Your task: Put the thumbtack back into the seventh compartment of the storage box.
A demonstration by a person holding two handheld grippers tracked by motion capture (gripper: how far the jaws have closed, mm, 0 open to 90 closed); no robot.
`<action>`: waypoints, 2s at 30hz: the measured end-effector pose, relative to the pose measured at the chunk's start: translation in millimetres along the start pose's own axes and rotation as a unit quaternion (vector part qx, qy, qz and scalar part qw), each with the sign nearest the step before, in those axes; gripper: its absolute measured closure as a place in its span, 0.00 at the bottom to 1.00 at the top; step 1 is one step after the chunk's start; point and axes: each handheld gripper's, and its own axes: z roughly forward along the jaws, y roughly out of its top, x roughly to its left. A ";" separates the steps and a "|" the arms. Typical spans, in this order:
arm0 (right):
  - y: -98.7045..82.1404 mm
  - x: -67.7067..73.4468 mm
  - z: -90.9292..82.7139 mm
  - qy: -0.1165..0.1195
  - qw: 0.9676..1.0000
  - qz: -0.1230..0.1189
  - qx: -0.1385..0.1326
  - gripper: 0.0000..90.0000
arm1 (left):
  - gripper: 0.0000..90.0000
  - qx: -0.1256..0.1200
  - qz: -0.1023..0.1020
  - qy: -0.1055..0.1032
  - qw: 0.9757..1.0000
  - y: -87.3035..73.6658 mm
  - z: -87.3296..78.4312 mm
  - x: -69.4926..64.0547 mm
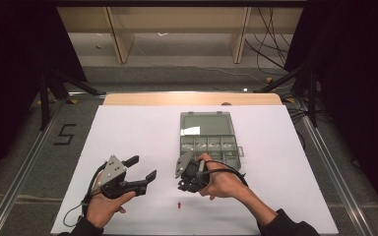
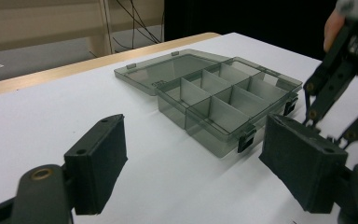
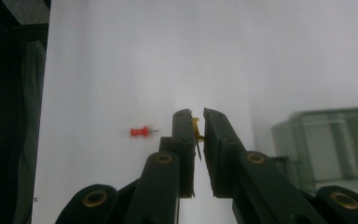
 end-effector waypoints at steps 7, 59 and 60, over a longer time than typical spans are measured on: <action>-12.2 -12.3 -26.8 -0.016 0.999 0.036 -0.013 0.92 | 0.24 -0.001 0.000 0.001 1.000 0.4 -0.3 -0.5; -106.6 -75.9 -77.1 -0.132 0.972 0.191 0.029 0.92 | 0.24 0.000 0.005 0.001 1.000 0.8 -0.7 -2.0; -107.3 -76.8 -75.0 -0.130 0.972 0.192 0.033 0.92 | 0.24 -0.001 0.006 0.000 1.000 1.1 -0.8 -1.7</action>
